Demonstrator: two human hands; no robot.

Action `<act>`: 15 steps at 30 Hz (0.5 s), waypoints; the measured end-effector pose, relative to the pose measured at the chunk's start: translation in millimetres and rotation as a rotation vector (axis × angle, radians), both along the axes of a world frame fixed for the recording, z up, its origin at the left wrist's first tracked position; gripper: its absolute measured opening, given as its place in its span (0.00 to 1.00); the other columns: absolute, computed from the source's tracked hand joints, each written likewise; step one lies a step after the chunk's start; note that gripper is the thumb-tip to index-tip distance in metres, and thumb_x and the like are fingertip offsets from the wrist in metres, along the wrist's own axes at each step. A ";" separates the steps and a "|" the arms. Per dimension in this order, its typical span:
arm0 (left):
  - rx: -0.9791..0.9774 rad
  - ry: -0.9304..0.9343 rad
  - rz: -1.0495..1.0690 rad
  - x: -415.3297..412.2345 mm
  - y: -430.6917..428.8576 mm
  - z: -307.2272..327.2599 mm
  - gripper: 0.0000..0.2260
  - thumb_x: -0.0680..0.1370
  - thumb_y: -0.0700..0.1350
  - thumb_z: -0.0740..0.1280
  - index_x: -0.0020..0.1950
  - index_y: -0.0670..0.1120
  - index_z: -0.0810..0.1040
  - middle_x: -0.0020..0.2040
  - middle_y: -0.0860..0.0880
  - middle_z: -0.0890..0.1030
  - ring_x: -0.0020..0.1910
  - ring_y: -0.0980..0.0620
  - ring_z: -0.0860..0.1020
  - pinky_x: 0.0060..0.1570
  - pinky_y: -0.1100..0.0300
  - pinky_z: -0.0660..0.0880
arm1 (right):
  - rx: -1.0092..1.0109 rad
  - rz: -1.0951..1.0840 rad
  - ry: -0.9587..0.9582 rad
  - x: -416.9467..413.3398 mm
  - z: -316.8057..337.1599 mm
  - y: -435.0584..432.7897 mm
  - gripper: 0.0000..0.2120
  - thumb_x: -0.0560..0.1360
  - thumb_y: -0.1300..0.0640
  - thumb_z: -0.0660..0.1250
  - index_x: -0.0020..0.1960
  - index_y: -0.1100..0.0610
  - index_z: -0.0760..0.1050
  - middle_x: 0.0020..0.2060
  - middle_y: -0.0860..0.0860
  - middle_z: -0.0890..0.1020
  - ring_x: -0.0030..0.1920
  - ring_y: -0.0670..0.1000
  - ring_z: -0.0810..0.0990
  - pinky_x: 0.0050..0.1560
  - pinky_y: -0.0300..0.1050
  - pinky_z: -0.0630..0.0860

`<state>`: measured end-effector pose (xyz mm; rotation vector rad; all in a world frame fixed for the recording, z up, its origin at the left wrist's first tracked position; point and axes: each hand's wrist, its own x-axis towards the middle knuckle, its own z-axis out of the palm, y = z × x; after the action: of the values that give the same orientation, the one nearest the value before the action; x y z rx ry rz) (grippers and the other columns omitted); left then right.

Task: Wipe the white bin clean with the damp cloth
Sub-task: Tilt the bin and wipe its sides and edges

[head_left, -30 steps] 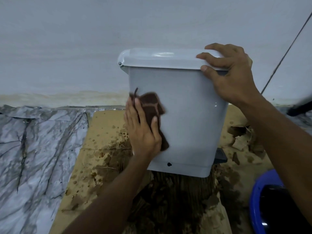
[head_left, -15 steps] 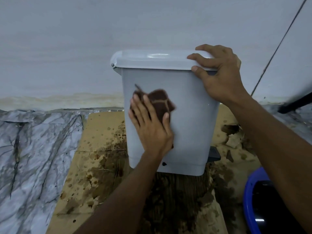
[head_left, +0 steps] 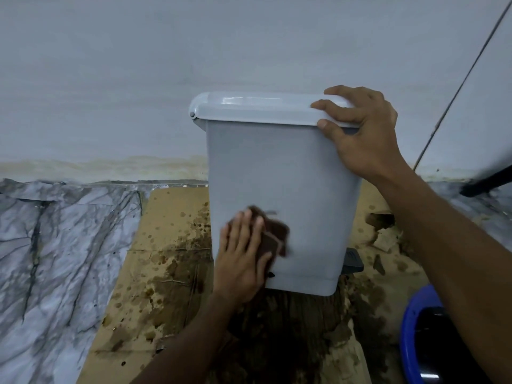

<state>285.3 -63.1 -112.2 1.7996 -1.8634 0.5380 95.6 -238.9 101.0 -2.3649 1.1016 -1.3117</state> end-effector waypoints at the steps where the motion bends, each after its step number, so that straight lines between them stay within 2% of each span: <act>1: -0.039 0.114 0.085 -0.5 -12.9 18.1 0.31 0.84 0.54 0.54 0.83 0.42 0.50 0.83 0.39 0.48 0.82 0.42 0.47 0.80 0.44 0.44 | 0.002 -0.001 0.002 0.3 0.5 0.8 0.12 0.75 0.44 0.66 0.58 0.38 0.79 0.65 0.38 0.76 0.68 0.49 0.68 0.72 0.59 0.57; 4: -0.200 0.483 0.261 -3.5 -56.6 85.2 0.31 0.84 0.52 0.56 0.82 0.38 0.51 0.82 0.37 0.50 0.82 0.41 0.47 0.79 0.41 0.46 | -0.004 -0.002 0.004 -2.0 0.7 4.0 0.12 0.75 0.45 0.66 0.58 0.39 0.80 0.65 0.38 0.75 0.68 0.48 0.68 0.72 0.59 0.57; 5: -0.241 0.523 0.269 -2.7 -68.9 103.8 0.31 0.84 0.52 0.57 0.82 0.38 0.51 0.82 0.36 0.50 0.82 0.40 0.47 0.79 0.42 0.46 | -0.005 0.000 0.004 -2.6 0.8 5.1 0.12 0.75 0.45 0.66 0.58 0.39 0.80 0.65 0.38 0.75 0.68 0.48 0.68 0.73 0.58 0.56; 8: -0.287 0.430 0.239 -4.8 -86.4 126.2 0.31 0.84 0.52 0.56 0.81 0.37 0.54 0.82 0.37 0.52 0.82 0.41 0.50 0.79 0.42 0.47 | 0.008 -0.010 0.010 -2.0 1.4 6.4 0.12 0.75 0.45 0.66 0.58 0.40 0.80 0.66 0.38 0.76 0.69 0.48 0.68 0.73 0.55 0.54; 10: -0.289 0.461 0.264 -8.9 -77.2 109.9 0.30 0.84 0.52 0.57 0.82 0.38 0.54 0.82 0.39 0.53 0.82 0.43 0.50 0.79 0.43 0.48 | 0.000 -0.010 0.007 -0.7 1.5 6.4 0.12 0.76 0.45 0.66 0.58 0.40 0.81 0.66 0.39 0.76 0.69 0.49 0.68 0.73 0.56 0.55; 15: -0.181 0.747 0.479 -50.4 -12.9 11.8 0.32 0.84 0.54 0.55 0.83 0.41 0.49 0.82 0.40 0.53 0.81 0.40 0.52 0.78 0.39 0.52 | -0.014 -0.011 0.011 -0.8 0.2 6.8 0.13 0.76 0.45 0.66 0.58 0.41 0.81 0.66 0.39 0.76 0.68 0.49 0.69 0.72 0.61 0.57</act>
<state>234.9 -76.0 -100.3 1.9542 -0.8685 0.1363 94.9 -232.2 101.2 -2.3817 1.1138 -1.3164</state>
